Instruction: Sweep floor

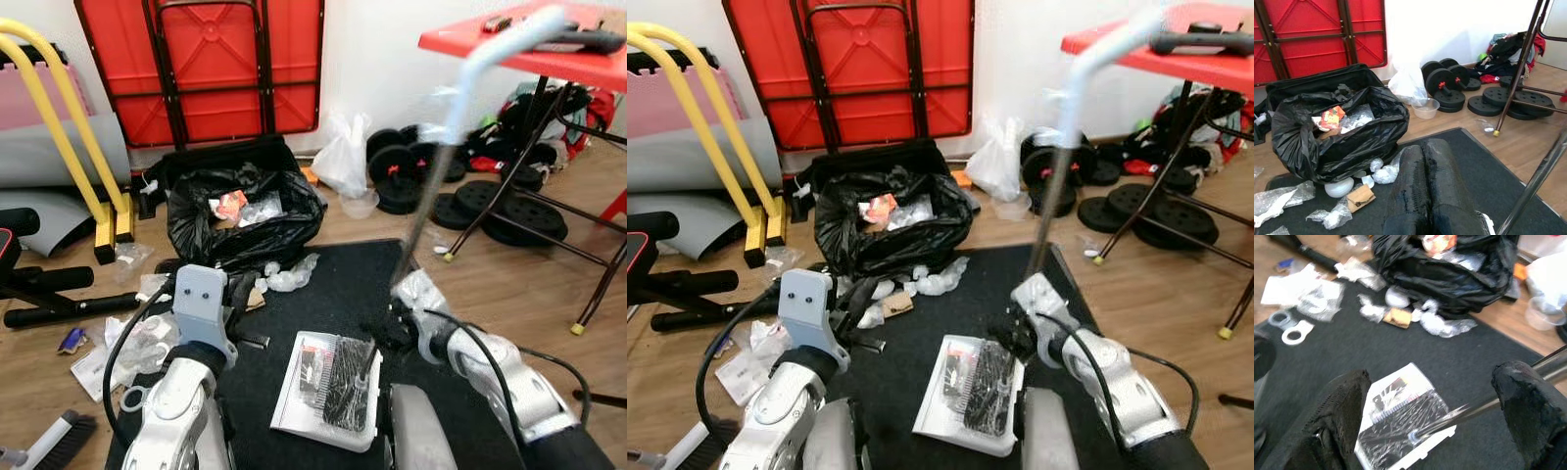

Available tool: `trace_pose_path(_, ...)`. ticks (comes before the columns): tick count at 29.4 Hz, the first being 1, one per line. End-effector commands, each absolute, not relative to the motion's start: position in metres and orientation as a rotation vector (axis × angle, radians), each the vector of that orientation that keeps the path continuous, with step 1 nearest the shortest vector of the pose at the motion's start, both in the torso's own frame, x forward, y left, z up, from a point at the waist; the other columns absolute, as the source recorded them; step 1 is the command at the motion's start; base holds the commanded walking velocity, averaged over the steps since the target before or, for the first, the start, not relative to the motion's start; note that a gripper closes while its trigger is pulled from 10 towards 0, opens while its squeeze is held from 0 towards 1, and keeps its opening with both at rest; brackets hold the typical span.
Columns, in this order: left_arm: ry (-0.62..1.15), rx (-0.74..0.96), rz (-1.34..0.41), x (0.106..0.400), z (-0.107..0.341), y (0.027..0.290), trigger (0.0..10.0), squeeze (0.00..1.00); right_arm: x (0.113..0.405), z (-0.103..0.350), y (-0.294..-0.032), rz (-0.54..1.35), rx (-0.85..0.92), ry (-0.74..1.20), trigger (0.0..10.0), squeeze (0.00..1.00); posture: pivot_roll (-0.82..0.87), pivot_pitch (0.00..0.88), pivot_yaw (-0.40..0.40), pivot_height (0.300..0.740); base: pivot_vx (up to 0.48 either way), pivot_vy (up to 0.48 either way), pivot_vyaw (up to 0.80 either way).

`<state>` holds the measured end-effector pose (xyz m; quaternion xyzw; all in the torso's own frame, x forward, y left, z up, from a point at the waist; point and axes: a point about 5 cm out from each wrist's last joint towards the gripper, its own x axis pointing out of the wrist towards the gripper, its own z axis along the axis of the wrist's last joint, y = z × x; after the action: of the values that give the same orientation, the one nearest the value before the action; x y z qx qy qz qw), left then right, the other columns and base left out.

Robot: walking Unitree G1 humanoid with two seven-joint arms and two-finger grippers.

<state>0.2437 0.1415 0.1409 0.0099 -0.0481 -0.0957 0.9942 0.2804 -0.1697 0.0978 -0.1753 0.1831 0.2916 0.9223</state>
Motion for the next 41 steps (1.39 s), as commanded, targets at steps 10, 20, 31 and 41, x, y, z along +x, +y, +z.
trace_pose_path(10,-0.095,0.022,-0.202,0.243,0.142,0.141,10.0,0.00,0.284,0.085,-0.200,0.319,-0.375,0.489,10.0,0.00,-0.10,0.000,-0.031,0.476,0.000,0.000,0.00)
trace_pose_path(20,-0.098,0.012,-0.202,0.243,0.143,0.141,10.0,0.00,0.292,0.088,-0.217,0.090,-0.259,0.429,10.0,0.00,-0.10,0.000,-0.033,0.476,0.000,0.000,0.00)
trace_pose_path(31,-0.104,0.011,-0.212,0.242,0.145,0.139,10.0,0.00,0.313,0.099,-0.186,0.243,-0.017,0.239,10.0,0.00,-0.09,0.006,-0.036,0.476,0.000,0.000,0.00)
trace_pose_path(41,-0.103,0.010,-0.212,0.238,0.145,0.138,10.0,0.00,0.327,0.099,-0.177,0.225,-0.070,0.225,10.0,0.00,-0.07,0.021,-0.045,0.476,0.000,0.000,0.00)
